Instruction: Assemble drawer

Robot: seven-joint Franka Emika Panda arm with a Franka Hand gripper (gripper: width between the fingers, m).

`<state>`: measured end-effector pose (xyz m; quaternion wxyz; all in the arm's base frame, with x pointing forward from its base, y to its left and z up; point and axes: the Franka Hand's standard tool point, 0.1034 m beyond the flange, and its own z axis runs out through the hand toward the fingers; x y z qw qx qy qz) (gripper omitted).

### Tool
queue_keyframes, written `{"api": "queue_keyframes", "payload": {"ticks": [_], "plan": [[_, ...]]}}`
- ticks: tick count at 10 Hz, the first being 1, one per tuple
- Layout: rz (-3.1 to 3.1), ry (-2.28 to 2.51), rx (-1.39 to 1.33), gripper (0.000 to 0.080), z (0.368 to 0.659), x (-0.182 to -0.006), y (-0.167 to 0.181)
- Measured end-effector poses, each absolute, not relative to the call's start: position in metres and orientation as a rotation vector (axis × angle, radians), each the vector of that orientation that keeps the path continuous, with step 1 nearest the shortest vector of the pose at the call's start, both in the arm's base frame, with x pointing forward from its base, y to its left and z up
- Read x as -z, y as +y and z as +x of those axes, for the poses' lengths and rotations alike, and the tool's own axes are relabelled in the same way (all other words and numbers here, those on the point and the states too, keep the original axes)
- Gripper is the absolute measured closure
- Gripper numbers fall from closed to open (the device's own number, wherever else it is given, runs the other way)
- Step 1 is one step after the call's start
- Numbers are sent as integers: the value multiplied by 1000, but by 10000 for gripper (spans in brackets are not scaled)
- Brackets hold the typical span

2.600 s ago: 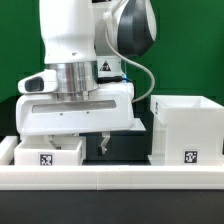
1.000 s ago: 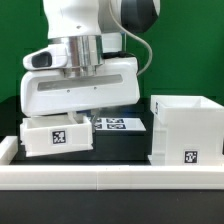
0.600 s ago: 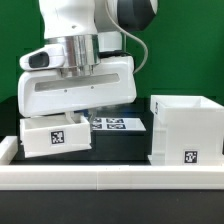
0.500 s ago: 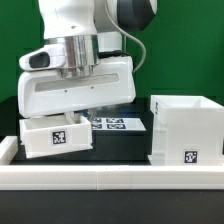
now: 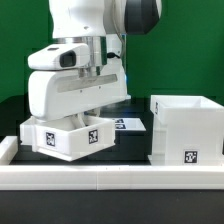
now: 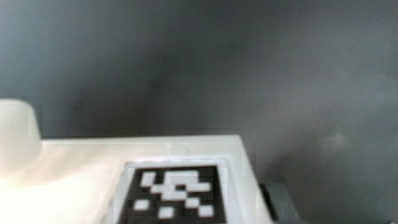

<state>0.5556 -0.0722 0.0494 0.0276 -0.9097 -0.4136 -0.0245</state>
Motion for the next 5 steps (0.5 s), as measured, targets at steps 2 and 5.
{"api": "queue_keyframes", "payload": {"ticks": [2,5], "plan": [[-2750,-1412,75,755,555,-48,-74],[-2570,-1771,63,755,556,-49,-77]]}}
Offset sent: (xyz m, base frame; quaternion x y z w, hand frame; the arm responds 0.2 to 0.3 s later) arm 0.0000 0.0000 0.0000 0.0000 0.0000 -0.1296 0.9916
